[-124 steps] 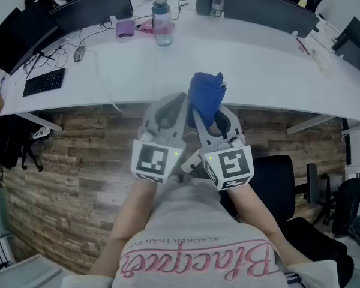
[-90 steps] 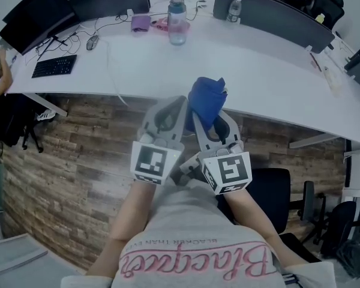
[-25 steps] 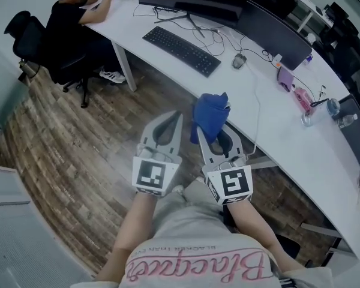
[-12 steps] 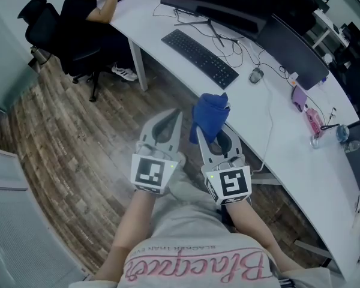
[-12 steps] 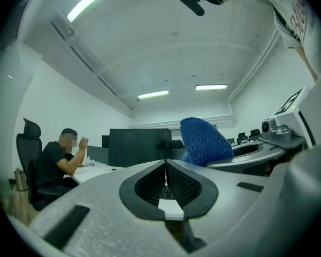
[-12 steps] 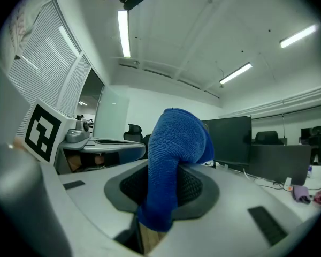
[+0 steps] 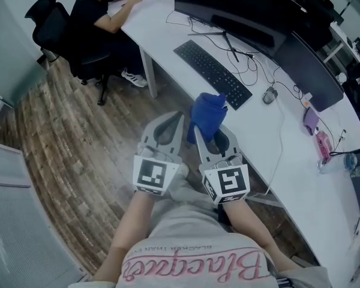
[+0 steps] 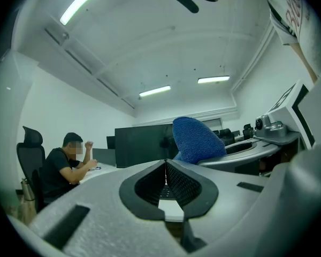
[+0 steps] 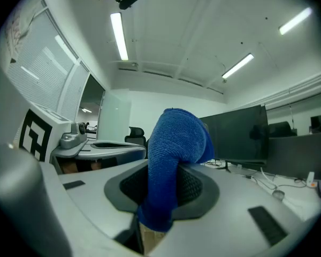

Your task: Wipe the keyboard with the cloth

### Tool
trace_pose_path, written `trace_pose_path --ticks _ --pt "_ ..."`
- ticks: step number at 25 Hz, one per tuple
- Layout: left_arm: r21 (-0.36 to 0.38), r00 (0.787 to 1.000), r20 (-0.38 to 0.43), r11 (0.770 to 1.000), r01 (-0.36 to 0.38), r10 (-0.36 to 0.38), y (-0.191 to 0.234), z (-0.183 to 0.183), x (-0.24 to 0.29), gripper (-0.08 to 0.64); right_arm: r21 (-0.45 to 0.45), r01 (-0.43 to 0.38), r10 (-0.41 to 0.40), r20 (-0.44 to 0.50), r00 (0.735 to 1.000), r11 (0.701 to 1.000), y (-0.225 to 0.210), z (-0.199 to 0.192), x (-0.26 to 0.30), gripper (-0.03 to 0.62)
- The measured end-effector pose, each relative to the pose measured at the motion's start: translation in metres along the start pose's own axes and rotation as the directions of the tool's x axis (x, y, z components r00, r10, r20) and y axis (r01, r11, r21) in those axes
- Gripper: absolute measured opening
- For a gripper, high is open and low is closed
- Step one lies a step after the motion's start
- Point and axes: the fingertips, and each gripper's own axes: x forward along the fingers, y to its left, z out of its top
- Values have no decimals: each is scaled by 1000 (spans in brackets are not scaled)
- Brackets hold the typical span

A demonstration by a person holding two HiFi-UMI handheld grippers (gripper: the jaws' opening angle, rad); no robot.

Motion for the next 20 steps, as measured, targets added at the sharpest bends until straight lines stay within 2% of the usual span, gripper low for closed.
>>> trace_pose_path --ticks 3,10,20 --pt "-5 1000 -4 1000 -7 7 17 -2 24 6 36 -13 13 -2 1000 999 -13 2 28 97" --pt "-48 1000 10 999 -17 17 60 -1 78 6 25 -11 12 -21 1000 1000 -48 5 85 97" --pt "-15 1000 -1 1000 5 -5 104 -12 137 6 32 -29 30 -27 999 999 -74 4 153 97"
